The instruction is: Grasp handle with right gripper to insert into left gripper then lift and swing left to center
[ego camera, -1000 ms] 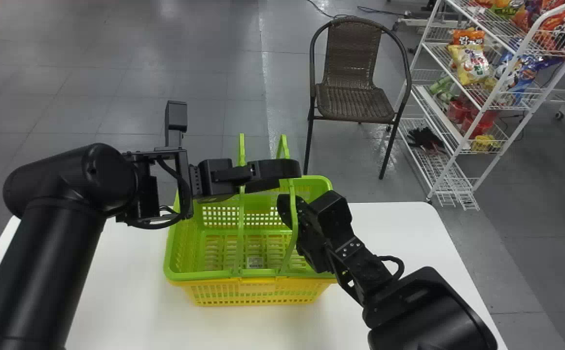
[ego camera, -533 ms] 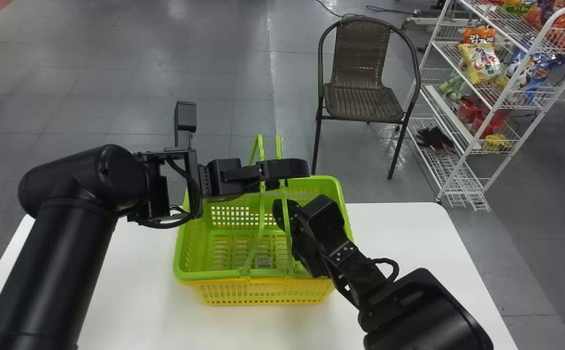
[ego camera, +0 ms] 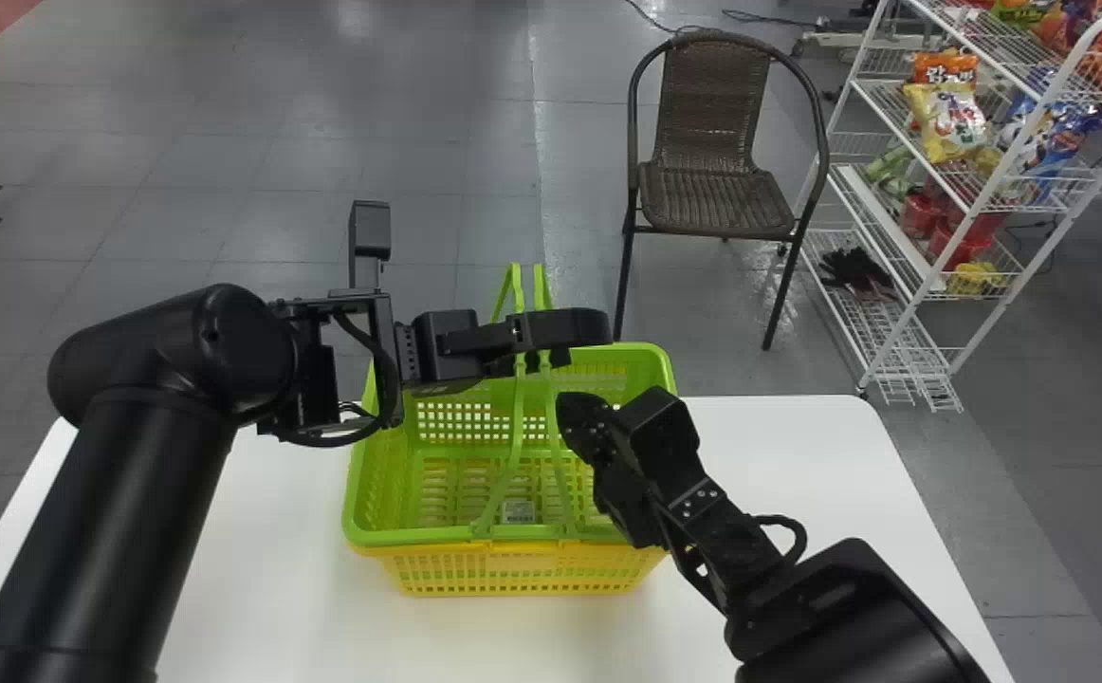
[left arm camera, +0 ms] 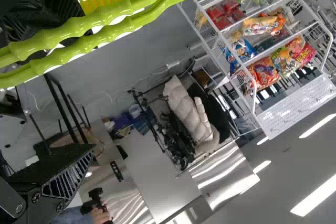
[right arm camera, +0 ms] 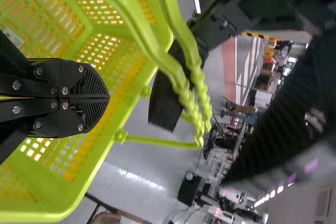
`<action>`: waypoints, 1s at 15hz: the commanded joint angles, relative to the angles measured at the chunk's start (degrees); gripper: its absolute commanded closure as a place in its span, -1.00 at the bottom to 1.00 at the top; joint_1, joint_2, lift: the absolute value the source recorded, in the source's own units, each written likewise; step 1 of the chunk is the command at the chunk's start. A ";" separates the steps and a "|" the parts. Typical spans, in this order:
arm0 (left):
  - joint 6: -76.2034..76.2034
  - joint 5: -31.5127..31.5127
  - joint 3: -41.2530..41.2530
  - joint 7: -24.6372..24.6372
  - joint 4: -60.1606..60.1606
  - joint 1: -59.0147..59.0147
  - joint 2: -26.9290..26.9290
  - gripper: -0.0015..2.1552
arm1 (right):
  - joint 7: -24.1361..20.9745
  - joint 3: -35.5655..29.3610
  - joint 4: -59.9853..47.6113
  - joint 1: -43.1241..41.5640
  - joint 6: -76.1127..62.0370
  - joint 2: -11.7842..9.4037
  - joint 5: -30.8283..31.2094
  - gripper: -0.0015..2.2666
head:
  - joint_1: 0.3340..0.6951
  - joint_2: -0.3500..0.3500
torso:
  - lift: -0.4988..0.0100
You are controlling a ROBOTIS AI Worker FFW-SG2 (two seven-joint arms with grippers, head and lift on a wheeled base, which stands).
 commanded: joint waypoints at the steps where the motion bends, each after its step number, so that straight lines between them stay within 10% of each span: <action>1: -0.17 0.26 0.29 -0.17 0.40 0.00 -0.15 -0.86 | 0.09 -4.48 -4.81 3.79 -0.15 -1.01 -1.96 0.90 | 1.00 -0.31 | 0.96; 11: -0.34 0.44 0.47 -0.44 1.28 -0.18 -0.15 -0.86 | 0.09 -14.85 -9.20 18.64 -18.95 -2.07 -9.87 0.78 | 1.00 -0.63 | 0.96; 15: -0.69 0.44 0.03 -0.61 2.95 -1.32 -0.15 -0.80 | 0.88 -19.33 -8.94 23.47 -27.04 -1.98 -13.21 0.38 | 1.00 -0.73 | 0.96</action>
